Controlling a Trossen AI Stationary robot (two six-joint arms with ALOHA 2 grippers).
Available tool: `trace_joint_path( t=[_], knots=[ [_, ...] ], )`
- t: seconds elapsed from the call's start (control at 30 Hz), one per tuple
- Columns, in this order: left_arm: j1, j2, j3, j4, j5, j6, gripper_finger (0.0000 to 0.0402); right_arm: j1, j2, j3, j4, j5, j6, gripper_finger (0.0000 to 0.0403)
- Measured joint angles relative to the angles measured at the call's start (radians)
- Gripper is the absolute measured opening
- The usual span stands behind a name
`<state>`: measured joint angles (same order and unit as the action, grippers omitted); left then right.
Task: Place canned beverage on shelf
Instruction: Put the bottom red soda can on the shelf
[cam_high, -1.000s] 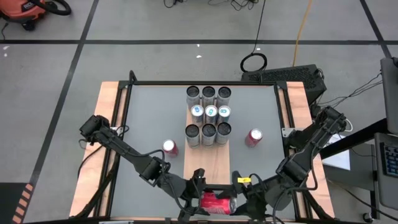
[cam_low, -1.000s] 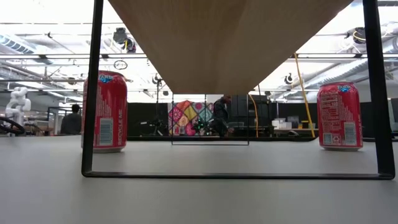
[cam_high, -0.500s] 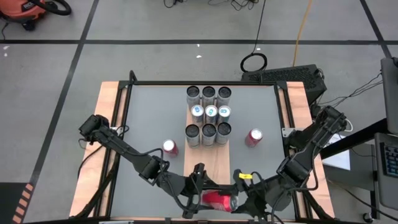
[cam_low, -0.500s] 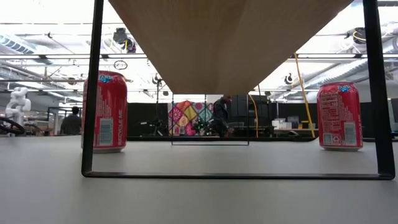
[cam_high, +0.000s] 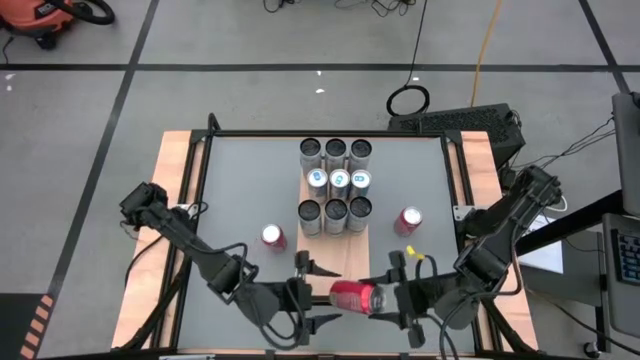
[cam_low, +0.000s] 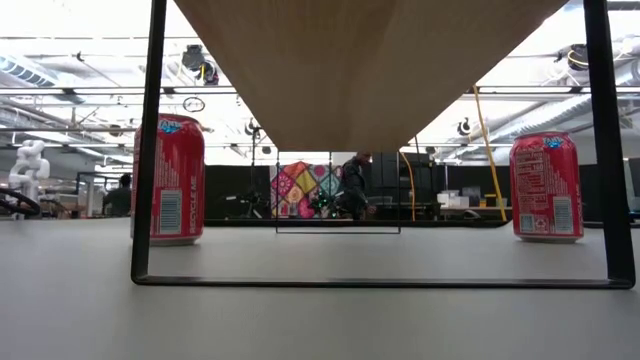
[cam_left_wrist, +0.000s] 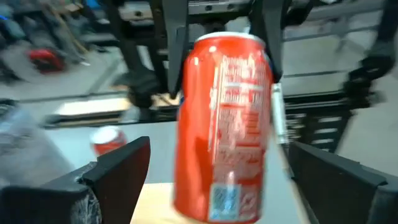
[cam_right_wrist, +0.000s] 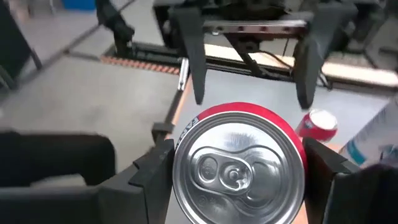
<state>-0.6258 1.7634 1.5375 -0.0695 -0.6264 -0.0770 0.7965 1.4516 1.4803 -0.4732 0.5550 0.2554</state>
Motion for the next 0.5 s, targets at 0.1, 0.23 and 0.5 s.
trace_joint_path(
  t=[0.1,0.23,0.5],
  knots=[
    [-0.012,0.0,0.0,0.0,-0.047,0.023,0.0382,-0.011,-0.018,0.0,0.0,-0.002,0.095,0.0212],
    [-0.016,0.001,0.0,-0.003,-0.067,0.016,0.0382,-0.021,-0.04,0.001,0.006,0.0,0.129,0.0212],
    [-0.005,0.05,-0.001,-0.018,-0.096,0.007,0.0382,-0.046,-0.04,0.002,0.011,-0.006,0.096,0.0212]
  ],
)
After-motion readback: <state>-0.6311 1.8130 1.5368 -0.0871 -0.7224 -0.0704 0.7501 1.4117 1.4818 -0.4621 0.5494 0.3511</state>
